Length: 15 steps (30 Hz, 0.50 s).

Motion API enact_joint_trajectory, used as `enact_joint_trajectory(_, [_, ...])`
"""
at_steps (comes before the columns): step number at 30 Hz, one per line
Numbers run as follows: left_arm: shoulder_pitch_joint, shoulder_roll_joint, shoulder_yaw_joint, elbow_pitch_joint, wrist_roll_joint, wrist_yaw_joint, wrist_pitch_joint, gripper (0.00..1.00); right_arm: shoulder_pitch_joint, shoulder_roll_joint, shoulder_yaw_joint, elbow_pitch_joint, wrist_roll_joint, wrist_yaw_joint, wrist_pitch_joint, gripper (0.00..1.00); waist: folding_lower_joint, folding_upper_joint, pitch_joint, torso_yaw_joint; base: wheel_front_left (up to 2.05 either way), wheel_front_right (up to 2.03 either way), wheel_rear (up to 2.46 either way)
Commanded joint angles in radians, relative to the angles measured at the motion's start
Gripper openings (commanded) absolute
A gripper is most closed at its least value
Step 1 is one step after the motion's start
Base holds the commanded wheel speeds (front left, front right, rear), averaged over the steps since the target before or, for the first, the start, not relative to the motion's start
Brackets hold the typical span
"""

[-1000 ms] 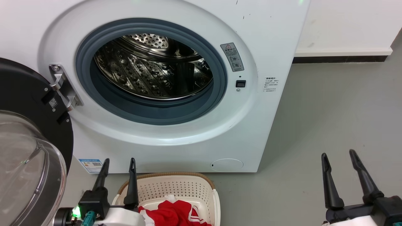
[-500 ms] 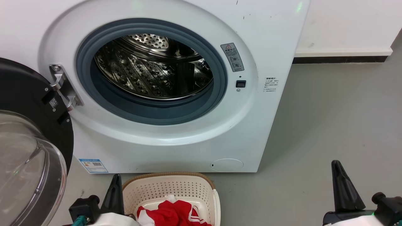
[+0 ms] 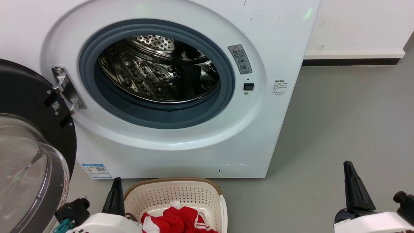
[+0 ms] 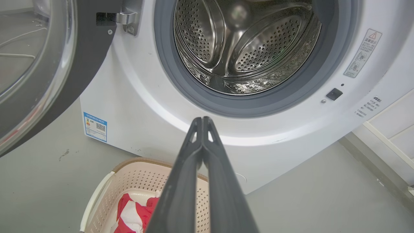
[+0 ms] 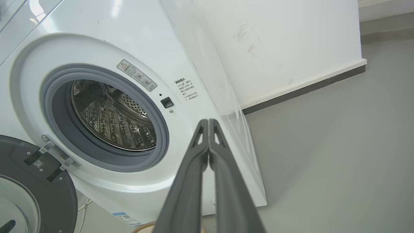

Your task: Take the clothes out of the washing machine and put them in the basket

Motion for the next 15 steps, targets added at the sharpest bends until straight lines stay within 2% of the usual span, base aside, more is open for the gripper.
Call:
enact_joint_trajectory(1, [-0.032,0.001,0.007,-0.01,-0.039,-0.004,0.008,0.0,-0.028,-0.01,0.0,-0.004,0.044,0.0,0.007,0.0,0.0,0.0,0.0,0.0,0.0,0.0,0.0])
enact_joint_trajectory(15, [-0.055,0.001,0.026,0.0,-0.256,-0.022,0.06,0.0,-0.065,-0.017,-0.002,0.042,0.276,0.0,0.052,0.0,0.0,0.0,-0.002,0.003,0.0,0.0,0.0])
